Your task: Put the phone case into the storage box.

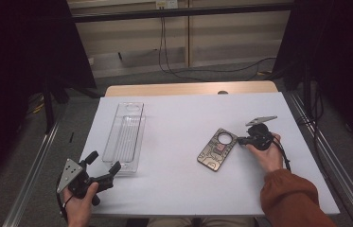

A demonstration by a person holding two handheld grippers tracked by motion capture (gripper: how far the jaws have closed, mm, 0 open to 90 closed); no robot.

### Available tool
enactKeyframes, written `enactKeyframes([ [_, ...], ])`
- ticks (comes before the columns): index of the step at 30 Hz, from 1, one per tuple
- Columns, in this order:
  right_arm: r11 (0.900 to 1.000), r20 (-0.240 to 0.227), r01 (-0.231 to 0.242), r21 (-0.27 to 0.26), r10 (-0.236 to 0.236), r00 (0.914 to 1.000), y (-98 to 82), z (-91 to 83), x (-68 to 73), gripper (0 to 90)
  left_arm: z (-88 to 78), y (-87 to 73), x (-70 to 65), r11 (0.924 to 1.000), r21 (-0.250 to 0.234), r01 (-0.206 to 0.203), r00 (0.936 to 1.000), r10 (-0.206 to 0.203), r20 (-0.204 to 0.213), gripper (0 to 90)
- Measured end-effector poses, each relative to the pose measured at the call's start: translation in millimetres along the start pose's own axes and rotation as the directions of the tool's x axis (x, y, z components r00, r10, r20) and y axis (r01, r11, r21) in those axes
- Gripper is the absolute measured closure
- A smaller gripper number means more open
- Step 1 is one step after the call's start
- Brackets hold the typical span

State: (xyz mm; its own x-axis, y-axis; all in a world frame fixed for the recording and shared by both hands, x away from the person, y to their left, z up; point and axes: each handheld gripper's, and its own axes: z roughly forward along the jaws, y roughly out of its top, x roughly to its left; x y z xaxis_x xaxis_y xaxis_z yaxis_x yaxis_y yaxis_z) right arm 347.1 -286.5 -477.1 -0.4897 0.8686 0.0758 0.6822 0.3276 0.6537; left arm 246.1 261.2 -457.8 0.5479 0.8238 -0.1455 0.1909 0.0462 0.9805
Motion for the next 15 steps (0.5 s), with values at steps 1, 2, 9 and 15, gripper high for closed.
enactKeyframes([
  [1, 1.000, -0.010, 0.007, -0.015, -0.007, 0.9999, 0.3, 1.5, -0.8, 90.0, 0.1, 0.1, -0.4, 1.0000, -0.002, 0.001, 1.0000, -0.001, 0.002, 2.4],
  [2, 1.000, -0.004, 0.008, -0.008, -0.008, 1.0000, 1.0, 1.7, -0.7, 90.0, 0.1, 0.2, -0.6, 1.0000, -0.003, 0.000, 1.0000, 0.000, 0.002, 2.4],
  [9, 1.000, -0.009, -0.001, -0.020, 0.001, 1.0000, 9.8, 10.3, 0.6, 90.0, -0.5, 0.1, 0.5, 1.0000, -0.003, 0.000, 1.0000, 0.000, -0.004, 2.4],
  [15, 1.000, -0.002, 0.004, -0.025, -0.004, 1.0000, 10.7, 12.6, -0.1, 90.0, -0.9, 0.6, 0.1, 1.0000, 0.000, -0.006, 0.9999, 0.006, -0.008, 2.4],
])
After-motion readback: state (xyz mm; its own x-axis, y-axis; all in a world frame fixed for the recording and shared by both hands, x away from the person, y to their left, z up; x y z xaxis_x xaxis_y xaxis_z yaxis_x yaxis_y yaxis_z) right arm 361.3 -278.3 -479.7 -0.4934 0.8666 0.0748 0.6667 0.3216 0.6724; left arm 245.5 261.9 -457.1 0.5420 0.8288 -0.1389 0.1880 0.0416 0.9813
